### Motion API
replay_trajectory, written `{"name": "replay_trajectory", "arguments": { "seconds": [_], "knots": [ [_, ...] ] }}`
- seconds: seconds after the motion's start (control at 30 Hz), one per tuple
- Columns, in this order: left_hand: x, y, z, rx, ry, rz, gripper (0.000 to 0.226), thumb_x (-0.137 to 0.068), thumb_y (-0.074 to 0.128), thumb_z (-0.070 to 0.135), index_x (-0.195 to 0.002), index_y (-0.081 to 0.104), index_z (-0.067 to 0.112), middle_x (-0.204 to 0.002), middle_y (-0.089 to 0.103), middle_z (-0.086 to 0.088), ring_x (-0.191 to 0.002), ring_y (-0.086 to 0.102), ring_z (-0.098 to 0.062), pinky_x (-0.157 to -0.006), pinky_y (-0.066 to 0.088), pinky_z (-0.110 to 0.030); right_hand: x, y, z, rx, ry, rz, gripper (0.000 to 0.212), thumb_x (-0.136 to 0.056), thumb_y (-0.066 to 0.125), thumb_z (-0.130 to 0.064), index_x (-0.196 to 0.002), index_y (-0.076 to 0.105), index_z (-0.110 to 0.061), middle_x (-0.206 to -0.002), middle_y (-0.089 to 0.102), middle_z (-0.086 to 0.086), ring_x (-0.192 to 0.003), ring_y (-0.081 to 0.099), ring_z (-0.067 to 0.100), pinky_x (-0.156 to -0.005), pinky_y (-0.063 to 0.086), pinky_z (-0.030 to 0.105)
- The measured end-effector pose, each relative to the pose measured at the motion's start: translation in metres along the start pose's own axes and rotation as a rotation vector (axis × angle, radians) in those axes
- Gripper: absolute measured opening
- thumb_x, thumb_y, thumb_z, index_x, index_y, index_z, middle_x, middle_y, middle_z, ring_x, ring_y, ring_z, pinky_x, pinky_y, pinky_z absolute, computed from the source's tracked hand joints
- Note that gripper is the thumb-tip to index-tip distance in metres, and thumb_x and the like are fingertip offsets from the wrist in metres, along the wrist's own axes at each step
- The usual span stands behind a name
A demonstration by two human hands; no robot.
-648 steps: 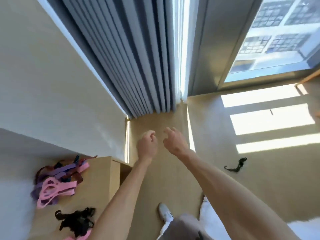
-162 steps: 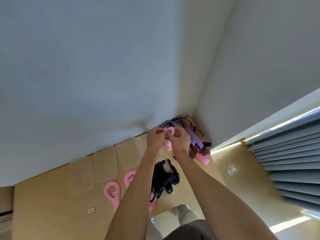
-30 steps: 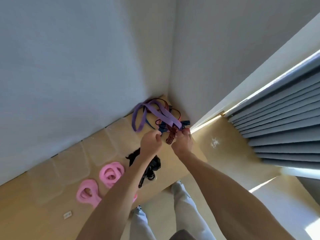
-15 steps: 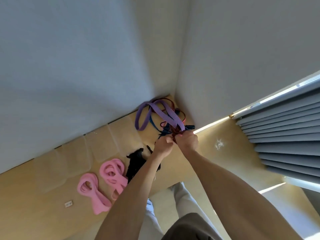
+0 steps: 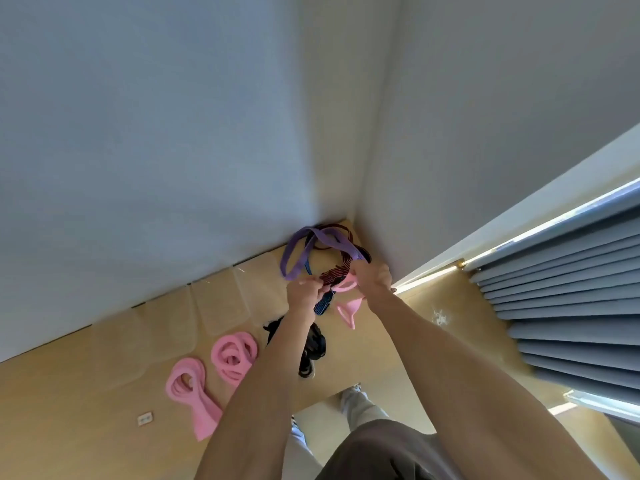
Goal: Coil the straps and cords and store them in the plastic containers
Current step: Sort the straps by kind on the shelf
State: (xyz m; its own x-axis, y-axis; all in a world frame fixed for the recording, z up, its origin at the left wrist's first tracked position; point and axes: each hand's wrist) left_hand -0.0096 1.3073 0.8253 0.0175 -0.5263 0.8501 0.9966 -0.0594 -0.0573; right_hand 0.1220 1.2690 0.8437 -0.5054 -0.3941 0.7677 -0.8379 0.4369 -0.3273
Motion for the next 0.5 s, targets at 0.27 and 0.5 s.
{"name": "replay_trajectory", "arguments": {
  "seconds": [0.27, 0.5],
  "knots": [
    [0.019, -0.01, 0.02, -0.233, -0.171, 0.094, 0.022, -0.098, 0.051, 0.023, -0.109, 0.053, 0.004, -0.083, 0.065, -0.012, -0.058, 0.059, -0.022, -0.046, 0.044, -0.025, 0.03, 0.012, -0.019, -0.233, -0.036, -0.096, 0.007, -0.072, 0.061, -0.011, -0.067, 0.058, -0.007, -0.059, 0.045, 0.01, -0.051, 0.036, 0.02, -0.051, 0.026, 0.028],
    [0.035, -0.01, 0.014, 0.327, -0.365, -0.447, 0.02, -0.092, 0.058, 0.02, -0.095, 0.062, 0.0, -0.089, 0.067, -0.018, -0.081, 0.069, -0.04, -0.06, 0.057, -0.039, 0.051, 0.013, -0.01, -0.223, -0.057, -0.192, 0.017, -0.061, 0.063, -0.019, -0.048, 0.051, -0.017, -0.05, 0.045, 0.001, -0.041, 0.037, 0.017, -0.044, 0.031, 0.021]
  ]
}}
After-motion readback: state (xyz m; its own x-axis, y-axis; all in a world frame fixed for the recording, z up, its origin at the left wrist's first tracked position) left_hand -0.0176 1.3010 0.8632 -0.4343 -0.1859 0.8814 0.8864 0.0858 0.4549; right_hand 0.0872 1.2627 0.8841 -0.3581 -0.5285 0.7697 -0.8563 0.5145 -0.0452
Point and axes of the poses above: each hand's wrist, its own x-axis away from the middle knuckle, its own y-axis out of the palm, z = x × y
